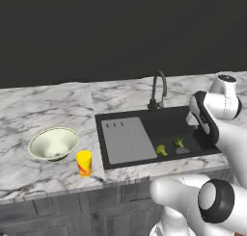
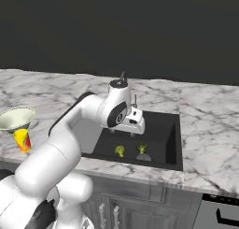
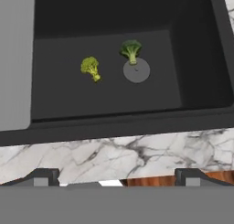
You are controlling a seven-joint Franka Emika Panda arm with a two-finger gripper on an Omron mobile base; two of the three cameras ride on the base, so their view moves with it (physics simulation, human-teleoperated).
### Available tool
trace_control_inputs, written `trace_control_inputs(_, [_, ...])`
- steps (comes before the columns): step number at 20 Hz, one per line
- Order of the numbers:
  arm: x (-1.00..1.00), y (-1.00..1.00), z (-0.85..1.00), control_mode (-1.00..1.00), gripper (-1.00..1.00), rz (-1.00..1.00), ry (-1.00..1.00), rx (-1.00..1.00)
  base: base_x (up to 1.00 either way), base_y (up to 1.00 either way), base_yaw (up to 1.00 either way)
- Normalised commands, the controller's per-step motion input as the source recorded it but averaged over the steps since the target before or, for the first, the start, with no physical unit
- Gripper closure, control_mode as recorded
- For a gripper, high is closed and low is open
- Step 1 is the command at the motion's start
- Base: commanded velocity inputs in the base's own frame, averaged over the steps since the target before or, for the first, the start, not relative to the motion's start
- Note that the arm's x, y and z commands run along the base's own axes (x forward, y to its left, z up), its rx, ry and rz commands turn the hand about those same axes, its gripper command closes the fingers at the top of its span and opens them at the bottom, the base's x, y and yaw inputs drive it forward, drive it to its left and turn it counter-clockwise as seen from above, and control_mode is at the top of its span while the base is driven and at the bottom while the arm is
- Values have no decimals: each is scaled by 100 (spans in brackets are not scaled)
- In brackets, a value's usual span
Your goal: Remove the broccoli and broccoli from the sink. Then move the bowl and cup from the counter to the sink for washing.
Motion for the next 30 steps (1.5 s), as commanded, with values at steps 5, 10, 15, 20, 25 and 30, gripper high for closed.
trace_control_inputs(5, [21,-3,-16,-100,-100,2,1,0,0,0,0])
trace_control_inputs(10, [23,-5,-15,-100,-100,1,2,0,0,0,0])
trace_control_inputs(15, [24,-6,-14,-100,-100,2,1,0,0,0,0])
trace_control_inputs(20, [22,-6,-14,-100,-100,2,0,0,0,0,0])
trace_control_inputs(25, [21,-6,-15,-100,-100,2,0,0,0,0,0])
trace_control_inputs(30, [21,-6,-14,-100,-100,2,0,0,0,0,0])
